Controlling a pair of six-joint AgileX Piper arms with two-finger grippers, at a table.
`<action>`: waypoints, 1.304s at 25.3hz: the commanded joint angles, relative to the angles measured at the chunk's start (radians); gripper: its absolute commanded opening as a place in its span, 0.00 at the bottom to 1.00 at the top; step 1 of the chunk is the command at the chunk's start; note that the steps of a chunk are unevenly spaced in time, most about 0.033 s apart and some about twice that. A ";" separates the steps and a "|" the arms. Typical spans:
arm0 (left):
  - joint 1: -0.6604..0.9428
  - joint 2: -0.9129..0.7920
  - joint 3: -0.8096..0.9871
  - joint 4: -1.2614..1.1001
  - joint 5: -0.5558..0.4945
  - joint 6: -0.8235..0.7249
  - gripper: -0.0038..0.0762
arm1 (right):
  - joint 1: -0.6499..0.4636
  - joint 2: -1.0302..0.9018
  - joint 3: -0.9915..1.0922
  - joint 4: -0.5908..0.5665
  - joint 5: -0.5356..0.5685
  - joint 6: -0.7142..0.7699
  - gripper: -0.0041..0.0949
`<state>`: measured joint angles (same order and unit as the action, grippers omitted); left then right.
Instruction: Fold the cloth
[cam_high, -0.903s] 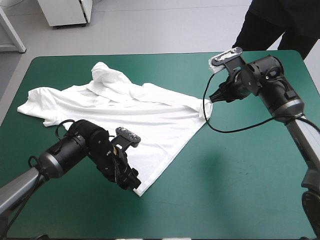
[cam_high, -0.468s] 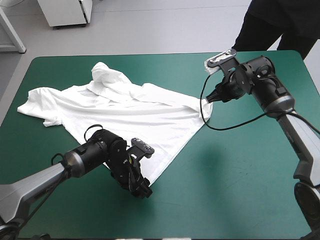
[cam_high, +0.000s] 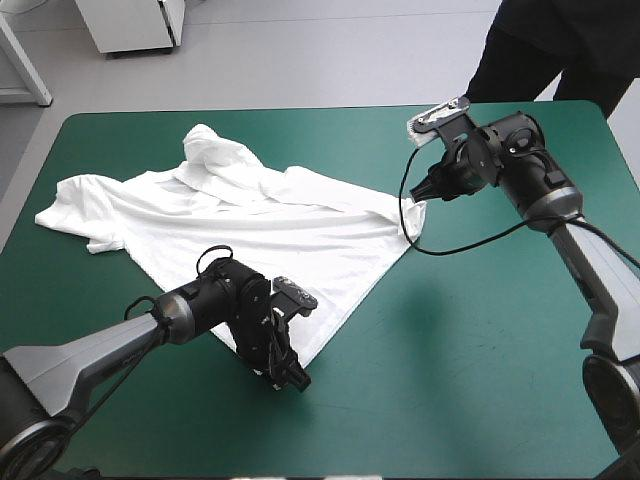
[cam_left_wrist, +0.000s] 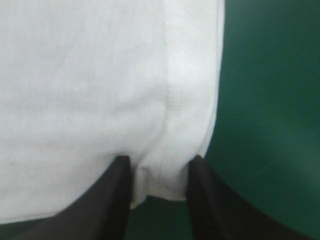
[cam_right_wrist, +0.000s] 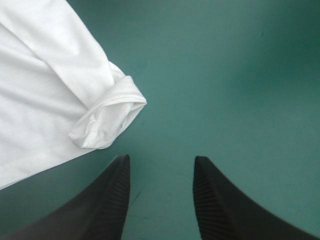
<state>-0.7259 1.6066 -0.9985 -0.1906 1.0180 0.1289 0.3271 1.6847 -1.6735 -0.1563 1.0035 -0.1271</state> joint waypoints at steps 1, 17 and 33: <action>-0.008 0.018 -0.003 -0.050 -0.062 0.004 0.17 | -0.048 -0.003 -0.031 0.010 -0.050 -0.007 0.45; -0.008 0.028 -0.003 -0.084 -0.035 0.011 0.04 | -0.156 0.287 -0.154 0.346 0.008 -0.165 0.45; -0.008 0.016 -0.003 -0.094 -0.030 0.037 0.04 | -0.086 0.454 -0.218 0.477 0.065 -0.238 0.22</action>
<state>-0.7231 1.6270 -1.0063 -0.2013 0.9974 0.1622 0.2272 2.1772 -1.8730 0.2990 1.0395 -0.3432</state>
